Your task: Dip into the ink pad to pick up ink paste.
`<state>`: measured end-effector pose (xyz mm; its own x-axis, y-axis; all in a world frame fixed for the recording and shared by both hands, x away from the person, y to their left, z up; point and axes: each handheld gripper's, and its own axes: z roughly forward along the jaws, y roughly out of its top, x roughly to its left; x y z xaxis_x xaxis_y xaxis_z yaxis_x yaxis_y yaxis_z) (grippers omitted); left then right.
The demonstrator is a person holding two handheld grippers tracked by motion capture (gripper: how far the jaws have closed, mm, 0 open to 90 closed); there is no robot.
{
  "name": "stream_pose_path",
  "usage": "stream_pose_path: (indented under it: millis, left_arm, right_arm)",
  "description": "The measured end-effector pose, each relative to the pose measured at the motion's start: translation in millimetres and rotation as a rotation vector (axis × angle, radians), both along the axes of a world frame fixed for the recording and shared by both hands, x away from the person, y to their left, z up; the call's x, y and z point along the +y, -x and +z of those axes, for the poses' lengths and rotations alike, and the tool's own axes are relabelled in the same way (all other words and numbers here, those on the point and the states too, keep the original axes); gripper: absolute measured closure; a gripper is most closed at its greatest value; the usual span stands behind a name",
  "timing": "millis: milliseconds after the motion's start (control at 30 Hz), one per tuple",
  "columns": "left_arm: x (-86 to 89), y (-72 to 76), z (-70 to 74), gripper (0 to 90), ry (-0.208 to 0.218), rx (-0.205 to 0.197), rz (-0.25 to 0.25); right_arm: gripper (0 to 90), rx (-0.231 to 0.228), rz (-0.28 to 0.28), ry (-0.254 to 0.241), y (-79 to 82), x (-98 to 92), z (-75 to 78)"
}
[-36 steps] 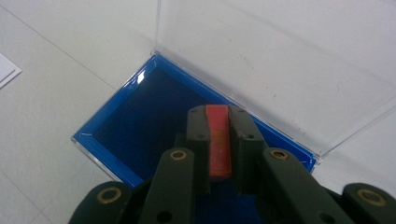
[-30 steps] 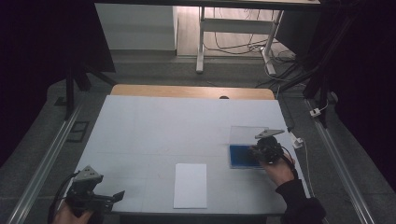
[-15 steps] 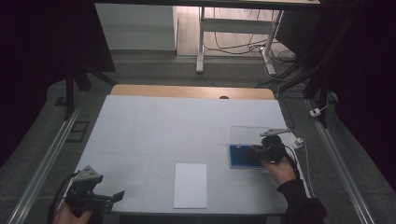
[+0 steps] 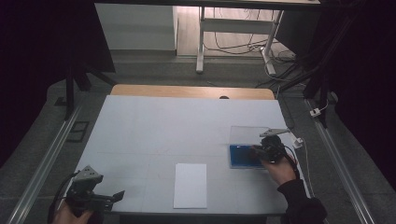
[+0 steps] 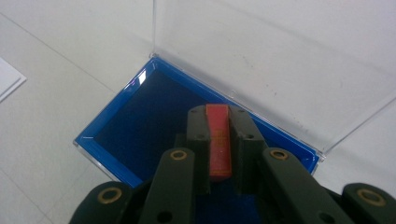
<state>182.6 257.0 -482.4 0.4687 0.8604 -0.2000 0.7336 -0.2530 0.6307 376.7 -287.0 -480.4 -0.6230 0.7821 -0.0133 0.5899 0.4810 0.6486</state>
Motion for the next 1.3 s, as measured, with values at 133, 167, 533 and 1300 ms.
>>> stream_pose_path:
  millis: [133, 167, 533, 1300]
  left_arm:
    - [-0.2, -0.1, 0.0, 0.0, -0.001, -0.001, 0.000]
    - [-0.2, -0.1, 0.0, 0.0, -0.001, -0.001, 0.000]
    - [0.2, 0.0, 0.1, 0.0, 0.002, -0.004, -0.003]
    - [0.2, 0.9, 0.5, 0.0, 0.004, -0.009, -0.004]
  right_arm:
    - [80.6, -0.005, 0.003, 0.009, 0.8, 1.2, 0.7]
    - [80.5, -0.005, 0.005, 0.010, 0.8, 1.1, 0.8]
    - [80.3, -0.015, -0.004, 0.004, 1.9, 1.0, 3.9]
    - [80.2, -0.051, 0.039, -0.040, 12.3, 3.7, 16.7]
